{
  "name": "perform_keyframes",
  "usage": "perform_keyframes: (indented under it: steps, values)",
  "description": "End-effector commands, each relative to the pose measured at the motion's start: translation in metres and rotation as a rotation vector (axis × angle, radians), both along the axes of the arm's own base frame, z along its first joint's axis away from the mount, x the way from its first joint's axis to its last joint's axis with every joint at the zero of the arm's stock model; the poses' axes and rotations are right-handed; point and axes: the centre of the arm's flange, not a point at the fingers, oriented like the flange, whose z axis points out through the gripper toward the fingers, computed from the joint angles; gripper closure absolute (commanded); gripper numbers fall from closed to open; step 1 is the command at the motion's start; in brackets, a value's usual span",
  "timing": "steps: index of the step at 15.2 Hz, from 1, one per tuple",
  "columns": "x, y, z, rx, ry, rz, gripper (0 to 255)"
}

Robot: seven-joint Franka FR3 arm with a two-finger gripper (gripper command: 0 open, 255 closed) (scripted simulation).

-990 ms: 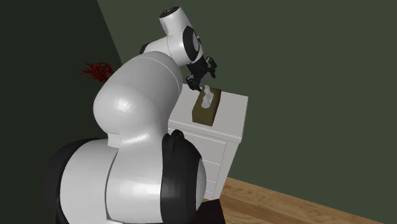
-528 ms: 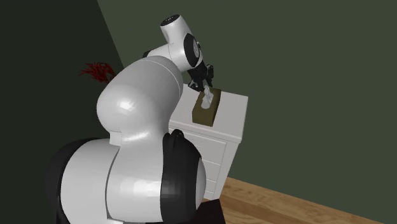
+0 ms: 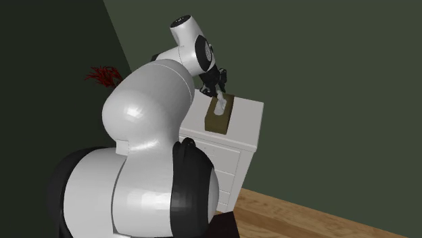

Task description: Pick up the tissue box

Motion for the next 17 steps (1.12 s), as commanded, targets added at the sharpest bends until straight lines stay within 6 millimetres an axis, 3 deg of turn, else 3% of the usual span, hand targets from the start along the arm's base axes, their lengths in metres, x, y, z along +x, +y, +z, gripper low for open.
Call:
perform_keyframes:
  steps: [1,15,17]
  values:
    - [0.001,0.000,0.001,0.002,0.008,-0.001,255]
    - [0.001,0.000,0.075,0.002,0.008,-0.001,255]
    - [0.001,0.000,0.076,0.002,0.008,-0.001,255]
